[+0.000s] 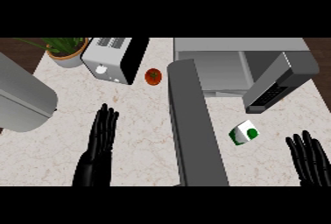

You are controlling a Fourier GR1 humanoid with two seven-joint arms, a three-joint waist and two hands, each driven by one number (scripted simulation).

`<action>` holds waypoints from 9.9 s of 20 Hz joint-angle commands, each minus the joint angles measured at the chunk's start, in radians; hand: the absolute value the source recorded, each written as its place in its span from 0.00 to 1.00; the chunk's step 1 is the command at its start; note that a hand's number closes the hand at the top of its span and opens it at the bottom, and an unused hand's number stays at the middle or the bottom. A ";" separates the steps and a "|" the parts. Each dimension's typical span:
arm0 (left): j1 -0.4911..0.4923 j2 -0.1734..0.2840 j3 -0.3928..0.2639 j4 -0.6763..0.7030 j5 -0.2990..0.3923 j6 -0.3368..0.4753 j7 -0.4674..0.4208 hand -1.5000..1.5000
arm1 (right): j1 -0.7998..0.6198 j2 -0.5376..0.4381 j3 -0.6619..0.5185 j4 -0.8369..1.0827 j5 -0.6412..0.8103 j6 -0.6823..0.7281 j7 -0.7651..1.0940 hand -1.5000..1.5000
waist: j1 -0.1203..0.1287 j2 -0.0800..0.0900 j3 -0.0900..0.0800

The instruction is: Pick up the milk, place it into the microwave and close the microwave

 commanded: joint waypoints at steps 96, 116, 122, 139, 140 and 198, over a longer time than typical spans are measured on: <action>0.292 0.292 0.172 0.028 0.408 -0.237 -0.318 0.00 | -1.216 -0.038 -0.238 1.659 0.266 -0.461 -0.497 1.00 | 0.025 0.006 0.000; 0.212 0.294 0.168 0.110 0.310 -0.212 -0.310 0.00 | -1.490 -0.159 -0.251 1.945 0.393 -0.911 -0.356 1.00 | 0.118 0.051 0.005; 0.193 0.299 0.149 0.098 0.281 -0.209 -0.289 0.00 | -1.477 -0.181 -0.200 1.997 0.458 -0.967 -0.363 0.00 | 0.129 0.058 0.005; 0.164 0.277 0.117 0.117 0.278 -0.240 -0.303 0.00 | -1.467 -0.154 -0.251 1.973 0.403 -0.695 -0.484 0.00 | 0.122 0.057 0.007; 0.193 0.270 0.094 0.131 0.269 -0.243 -0.317 0.00 | -1.445 -0.124 -0.259 1.971 0.394 -0.708 -0.505 0.00 | 0.115 0.049 0.006; -0.194 0.104 -0.203 0.541 -0.101 -0.305 -0.076 1.00 | -0.651 -0.215 -0.333 1.345 -0.004 0.316 -0.729 0.00 | -0.033 -0.004 -0.003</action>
